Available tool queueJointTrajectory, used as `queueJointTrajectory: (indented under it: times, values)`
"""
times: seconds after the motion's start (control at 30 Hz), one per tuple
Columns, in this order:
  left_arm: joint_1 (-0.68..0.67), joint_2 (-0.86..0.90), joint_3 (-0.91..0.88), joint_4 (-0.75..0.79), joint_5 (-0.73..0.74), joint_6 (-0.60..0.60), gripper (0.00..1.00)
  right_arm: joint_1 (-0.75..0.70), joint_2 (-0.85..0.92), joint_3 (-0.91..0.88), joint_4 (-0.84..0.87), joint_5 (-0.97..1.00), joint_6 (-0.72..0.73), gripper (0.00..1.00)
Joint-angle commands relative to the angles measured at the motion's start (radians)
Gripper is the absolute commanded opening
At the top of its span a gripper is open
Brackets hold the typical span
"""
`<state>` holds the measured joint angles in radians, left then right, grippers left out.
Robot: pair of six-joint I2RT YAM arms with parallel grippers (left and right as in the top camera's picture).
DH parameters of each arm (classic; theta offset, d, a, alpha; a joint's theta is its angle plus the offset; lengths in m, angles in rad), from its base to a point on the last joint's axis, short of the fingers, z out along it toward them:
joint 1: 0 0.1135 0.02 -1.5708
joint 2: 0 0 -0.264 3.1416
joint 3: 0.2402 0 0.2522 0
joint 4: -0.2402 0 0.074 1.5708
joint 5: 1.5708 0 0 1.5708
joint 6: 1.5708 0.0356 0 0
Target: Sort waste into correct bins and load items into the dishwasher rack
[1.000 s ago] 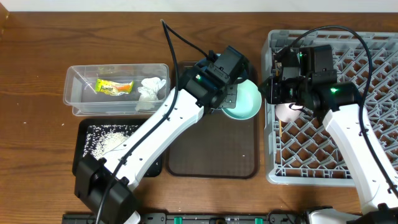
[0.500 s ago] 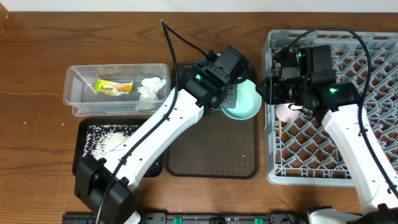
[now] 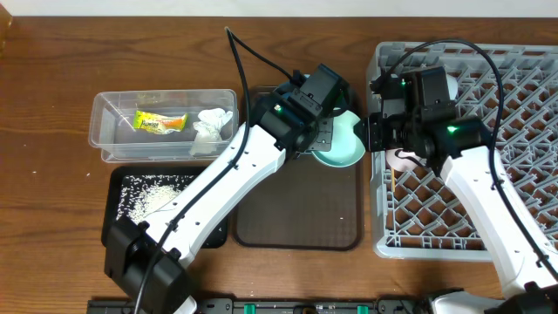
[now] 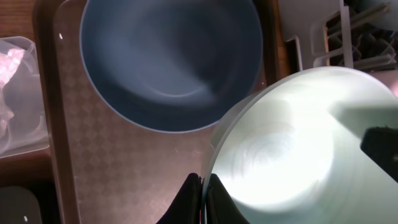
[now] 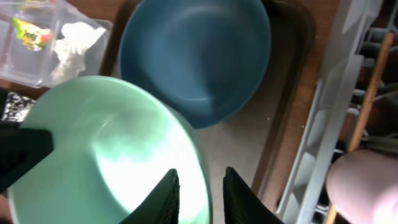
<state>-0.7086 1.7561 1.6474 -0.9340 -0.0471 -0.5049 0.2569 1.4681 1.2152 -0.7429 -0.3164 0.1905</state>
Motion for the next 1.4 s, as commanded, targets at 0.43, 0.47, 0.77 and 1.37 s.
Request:
queueJointTrajectory:
  times: [0.43, 0.47, 0.77, 1.37]
  values:
    - [0.005, -0.004, 0.000, 0.050, 0.012, -0.005, 0.22, 0.010, 0.030, -0.012, 0.017, 0.021, -0.012, 0.01]
    - [0.005, -0.004, 0.000, 0.053, 0.012, -0.005, 0.29, 0.010, 0.030, -0.012, 0.022, 0.021, -0.012, 0.01]
    - [0.055, -0.067, 0.004, 0.063, 0.009, 0.042, 0.53, 0.010, 0.030, -0.012, 0.037, 0.174, 0.013, 0.01]
    - [0.121, -0.299, 0.004, -0.008, 0.009, 0.101, 0.89, -0.061, 0.030, -0.012, 0.332, 1.393, 0.032, 0.01]
